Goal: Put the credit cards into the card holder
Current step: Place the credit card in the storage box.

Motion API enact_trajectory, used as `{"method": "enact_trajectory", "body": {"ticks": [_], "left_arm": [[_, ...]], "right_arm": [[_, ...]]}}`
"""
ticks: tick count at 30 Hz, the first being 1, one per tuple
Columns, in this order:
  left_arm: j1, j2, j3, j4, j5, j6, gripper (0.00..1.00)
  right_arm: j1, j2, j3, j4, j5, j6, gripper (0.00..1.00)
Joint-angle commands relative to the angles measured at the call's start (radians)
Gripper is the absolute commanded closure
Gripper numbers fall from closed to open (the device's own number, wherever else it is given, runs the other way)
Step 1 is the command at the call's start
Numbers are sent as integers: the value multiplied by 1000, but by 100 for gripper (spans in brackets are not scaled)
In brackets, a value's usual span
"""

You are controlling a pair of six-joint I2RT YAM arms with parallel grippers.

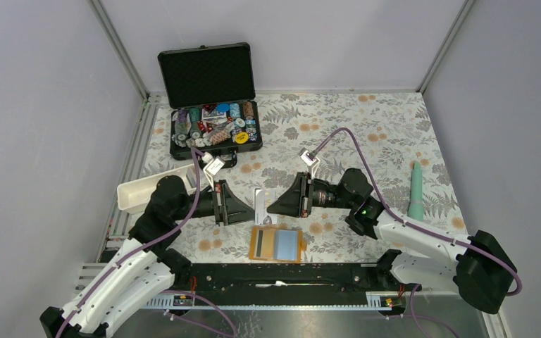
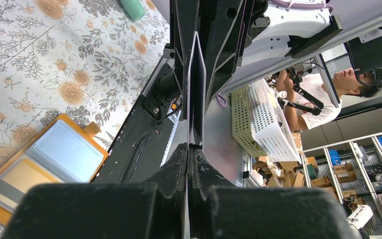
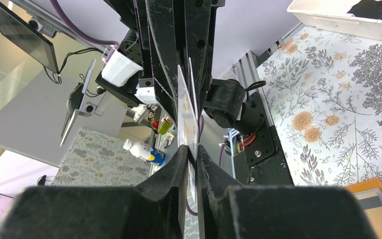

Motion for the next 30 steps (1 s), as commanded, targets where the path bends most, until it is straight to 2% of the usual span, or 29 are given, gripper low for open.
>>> {"method": "enact_trajectory", "body": {"ticks": [1,7,11,15,18,26,28,30], "left_arm": [[17,-18,33,98,9,-3,100],[27,-29,63,30,14,28,100],[30,-34,62,24,14,27,100],[49,-39,97,-93,-33,93,100],[91,-43,126,-160,-59,127,100],[234,-18,140,-191,18,136,100],[265,-4,165,-265,-15,178,100],[310,30,224,-429,-122,267,100]], "right_arm": [[-10,-1,-16,-2,-26,-10,83],[-13,-10,-18,-11,-19,-14,82],[-13,-6,-15,-11,-21,-13,92],[-16,-16,-15,-26,-15,-17,94],[-17,-37,-16,-69,2,-40,95],[-23,-77,-32,-126,25,-59,100],[-23,-86,-28,-143,29,-65,100],[-23,-97,-15,-187,37,-82,100]]}}
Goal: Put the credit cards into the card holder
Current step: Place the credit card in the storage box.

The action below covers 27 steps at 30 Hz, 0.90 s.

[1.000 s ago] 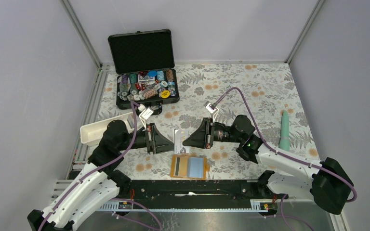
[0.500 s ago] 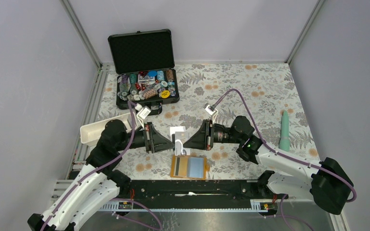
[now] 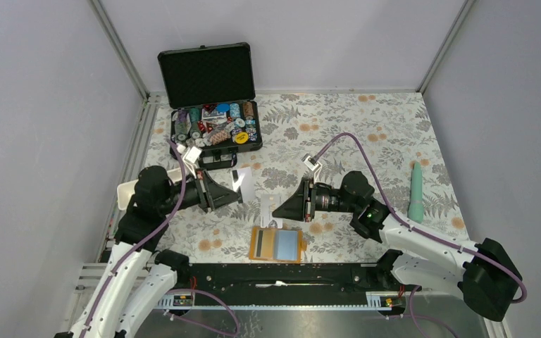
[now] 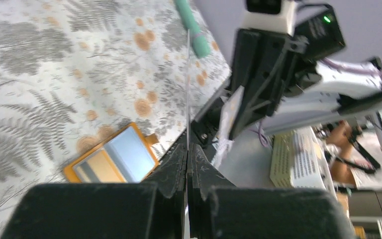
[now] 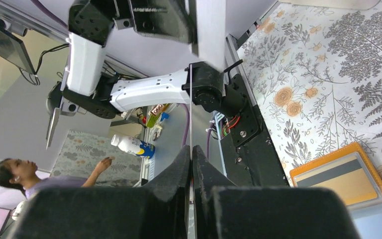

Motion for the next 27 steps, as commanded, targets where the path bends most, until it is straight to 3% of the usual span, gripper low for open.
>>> {"method": "enact_trajectory", "body": {"ticks": [1,7,15,22,27], "left_arm": [[92,63,133,-243,-173,170,100],[316,251,179,-422,-421,257,100],[386,452,259,-453,-816,319,100],[404,636,329,-394,-884,305,100],[405,736,346,-370,-857,301,100]], "right_arm": [[-9,-44,21,-66,29,-51,100],[-8,-108,59,-235,87,-133,100],[-9,-199,88,-403,166,-214,100],[-10,-228,73,-397,151,-207,100],[-8,-245,60,-423,160,-209,100]]}}
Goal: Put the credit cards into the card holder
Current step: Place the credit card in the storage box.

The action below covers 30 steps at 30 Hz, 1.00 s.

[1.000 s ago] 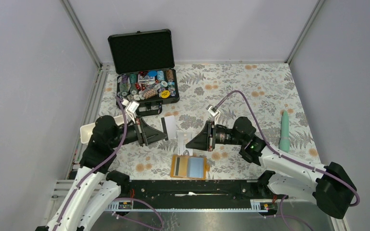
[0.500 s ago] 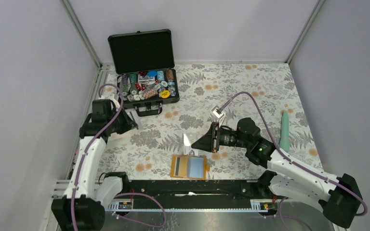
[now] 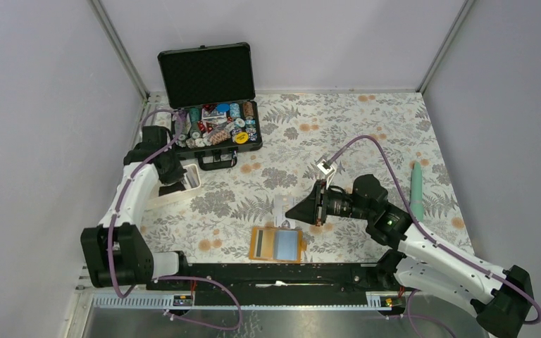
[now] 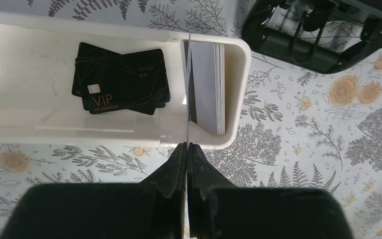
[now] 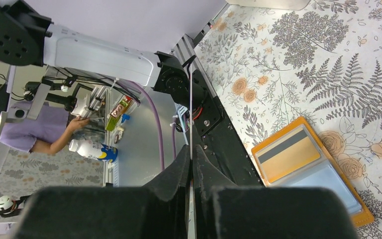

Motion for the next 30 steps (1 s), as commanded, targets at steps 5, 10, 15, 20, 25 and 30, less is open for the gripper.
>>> {"method": "enact_trajectory", "body": {"ticks": [5,10,15,20,25,30], "left_arm": [[5,131,58,67,3,13,100],[6,190,70,78,7,26,100],[4,221,75,92,77,41,88],[3,241,82,93,90,57,74],[3,219,81,102,72,64,61],[-4,127,59,134,61,72,45]], "right_arm": [[-6,-31,10,-14,26,-23,100],[-6,-27,11,-13,28,-21,100],[-5,-19,11,-15,25,-18,100],[-6,-18,5,-15,27,-13,100],[-6,-22,4,-17,29,-7,100],[-6,-26,6,-33,40,-11,100]]}}
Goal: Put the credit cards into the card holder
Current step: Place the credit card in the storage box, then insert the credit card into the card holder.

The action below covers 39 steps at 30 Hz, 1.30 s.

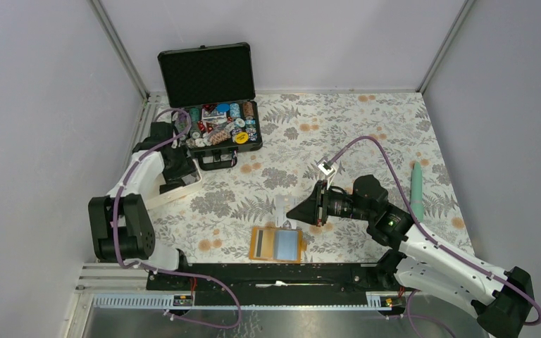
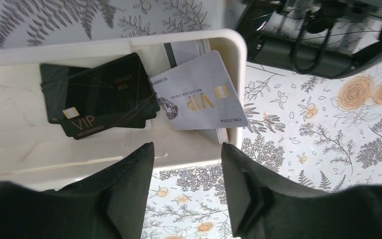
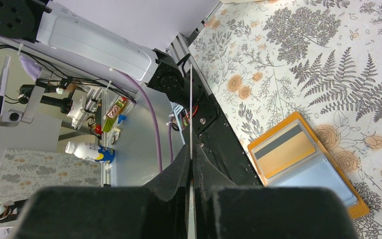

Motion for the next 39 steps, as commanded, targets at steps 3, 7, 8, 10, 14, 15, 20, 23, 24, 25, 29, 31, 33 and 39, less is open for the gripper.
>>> {"method": "enact_trajectory", "body": {"ticks": [3,7,8,10,14,15,20,23,24,25,29,31,33,39], "left_arm": [[-28,-189,6,73,-33,27,31],[-138,-324,-4,77,-107,45,17],[-172,-358,-9,77,-105,46,16],[-238,-431,-21,78,-73,36,15],[-393,-556,-74,119,80,-18,14],[-434,-588,-96,143,141,-33,14],[-600,-739,-280,441,522,-191,13],[-691,-813,-420,664,604,-351,10],[-736,-829,-449,728,597,-390,9],[-780,-836,-464,767,583,-414,9],[-941,-793,-457,786,508,-425,9],[-981,-772,-454,801,480,-428,8],[-1002,-759,-460,844,466,-448,10],[-1027,-745,-502,995,440,-502,37]], "right_arm": [[-6,-14,4,-3,31,-7,100],[-6,-21,-3,-5,39,-12,100],[-6,-23,-8,-1,41,-15,100],[-6,-27,-20,15,37,-12,100],[-6,-49,-56,79,12,7,100],[-6,-55,-67,96,1,14,100],[-6,-91,-122,226,-53,72,100],[-6,-97,-134,299,-88,101,100],[-6,-95,-136,314,-97,109,100],[-6,-90,-137,327,-106,114,100],[-6,-64,-136,375,-152,140,100],[-6,-59,-140,406,-168,157,100],[-5,-58,-144,422,-178,167,100],[-4,-53,-141,391,-172,163,100]]}}
